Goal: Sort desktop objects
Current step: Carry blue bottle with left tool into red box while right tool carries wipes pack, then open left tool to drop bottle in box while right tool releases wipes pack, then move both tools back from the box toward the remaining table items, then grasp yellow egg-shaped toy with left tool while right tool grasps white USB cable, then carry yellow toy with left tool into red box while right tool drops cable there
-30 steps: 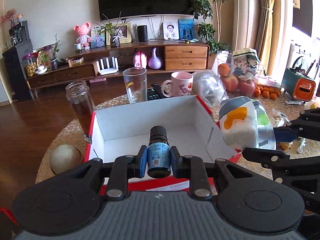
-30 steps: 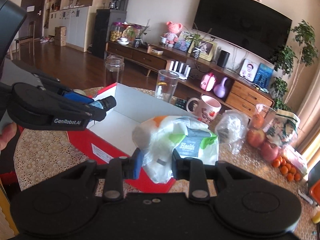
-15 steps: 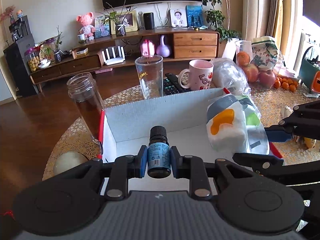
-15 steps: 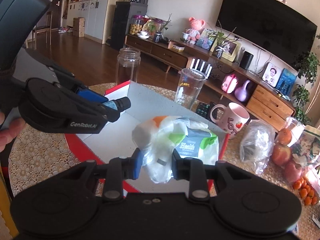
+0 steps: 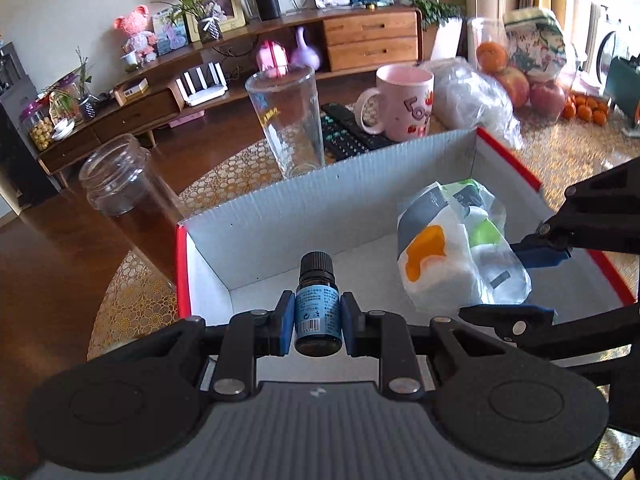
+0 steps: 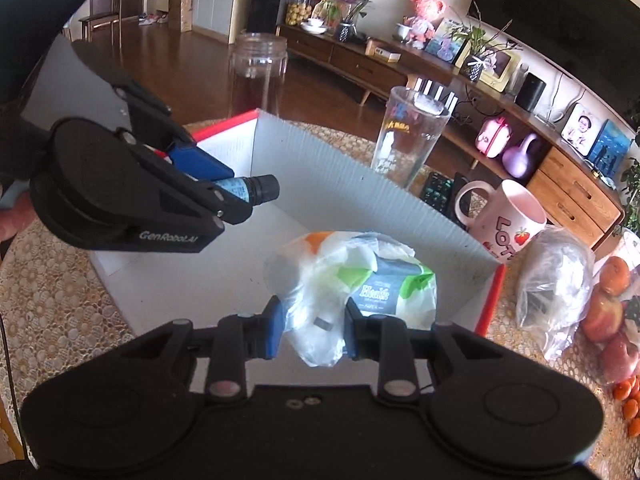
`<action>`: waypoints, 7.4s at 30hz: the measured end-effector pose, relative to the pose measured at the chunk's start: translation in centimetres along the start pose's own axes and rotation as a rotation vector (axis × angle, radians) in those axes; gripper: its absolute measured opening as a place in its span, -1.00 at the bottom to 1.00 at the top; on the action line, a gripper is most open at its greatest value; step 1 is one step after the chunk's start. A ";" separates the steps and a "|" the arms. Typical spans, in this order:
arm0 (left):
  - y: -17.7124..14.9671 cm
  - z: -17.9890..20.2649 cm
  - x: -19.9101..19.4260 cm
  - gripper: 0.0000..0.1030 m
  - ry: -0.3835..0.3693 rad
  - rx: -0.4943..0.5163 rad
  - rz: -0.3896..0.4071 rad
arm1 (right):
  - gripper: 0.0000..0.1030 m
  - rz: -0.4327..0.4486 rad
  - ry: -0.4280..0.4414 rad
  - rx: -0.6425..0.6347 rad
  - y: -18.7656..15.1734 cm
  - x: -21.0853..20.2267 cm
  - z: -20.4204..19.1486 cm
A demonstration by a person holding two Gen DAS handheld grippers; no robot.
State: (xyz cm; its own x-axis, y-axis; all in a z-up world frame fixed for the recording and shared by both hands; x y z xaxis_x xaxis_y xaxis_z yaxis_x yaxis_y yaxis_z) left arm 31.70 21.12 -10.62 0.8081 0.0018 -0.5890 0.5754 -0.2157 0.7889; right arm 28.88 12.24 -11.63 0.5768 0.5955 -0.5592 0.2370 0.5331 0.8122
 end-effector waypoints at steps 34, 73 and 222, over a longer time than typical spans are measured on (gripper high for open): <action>-5.4 0.2 6.2 -0.55 -0.113 -0.128 -0.358 | 0.18 -0.256 0.078 0.154 -4.7 4.6 0.5; -0.7 4.7 -8.5 0.44 -0.069 -0.147 -0.119 | 0.66 -0.016 -0.104 0.254 -2.6 -16.0 2.8; 2.7 34.5 -8.4 -0.22 -0.360 -0.137 0.117 | 0.43 0.078 -0.321 0.379 -21.7 -26.1 19.4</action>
State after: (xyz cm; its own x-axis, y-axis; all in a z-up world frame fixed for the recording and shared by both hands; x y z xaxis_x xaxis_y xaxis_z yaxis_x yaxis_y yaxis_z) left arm 22.14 -13.15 -9.63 0.7877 -0.3626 -0.4980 0.5128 -0.0619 0.8562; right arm 23.89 -26.54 -11.44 0.8012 0.3782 -0.4638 0.4171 0.2030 0.8859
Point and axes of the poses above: each gripper's, at about its wrist camera, not at the fingertips, and x roughly the way its jaws point, z to its right, y to its top, the point moved 10 cm from there along x, roughly the way its jaws point, and after that the axes turned 15 degrees about z, right-handed, at the moved point
